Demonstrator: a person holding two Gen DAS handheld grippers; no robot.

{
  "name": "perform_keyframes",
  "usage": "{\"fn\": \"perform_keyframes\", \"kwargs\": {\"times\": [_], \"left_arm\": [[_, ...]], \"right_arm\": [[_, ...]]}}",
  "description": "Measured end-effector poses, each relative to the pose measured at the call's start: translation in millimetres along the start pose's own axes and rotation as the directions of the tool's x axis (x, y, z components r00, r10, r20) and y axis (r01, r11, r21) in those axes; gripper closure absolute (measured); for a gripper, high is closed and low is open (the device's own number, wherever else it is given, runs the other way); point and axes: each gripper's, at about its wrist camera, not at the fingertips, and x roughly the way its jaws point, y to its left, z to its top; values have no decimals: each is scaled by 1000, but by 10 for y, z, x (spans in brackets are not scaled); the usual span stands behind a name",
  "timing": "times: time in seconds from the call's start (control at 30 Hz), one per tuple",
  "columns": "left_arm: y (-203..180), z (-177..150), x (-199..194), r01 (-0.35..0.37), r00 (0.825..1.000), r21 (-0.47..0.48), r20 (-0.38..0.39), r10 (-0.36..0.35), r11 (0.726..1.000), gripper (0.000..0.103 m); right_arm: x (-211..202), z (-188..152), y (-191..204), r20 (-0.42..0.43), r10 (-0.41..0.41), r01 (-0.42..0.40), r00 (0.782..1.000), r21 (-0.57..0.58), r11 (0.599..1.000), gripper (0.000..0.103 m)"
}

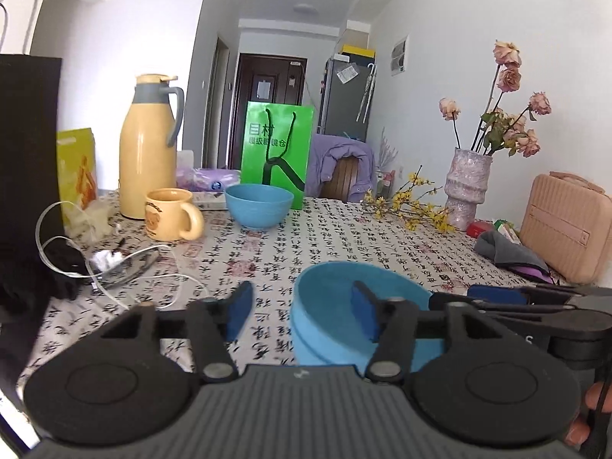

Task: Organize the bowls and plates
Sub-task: 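Open both grippers to release the nested blue bowl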

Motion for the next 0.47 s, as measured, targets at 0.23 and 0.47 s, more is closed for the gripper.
{"fn": "perform_keyframes", "kwargs": {"times": [0.23,0.47], "left_arm": [[54,-261,-436,-54,998,50,26,53,997,20],[87,-535,-720,-106,994,59,48,103,993,0]], "right_arm": [[-343,-223,141,54,47,-44,997,-54,998,28],[-610,-527,309,74,67,-61,995,-80,995,20]]}}
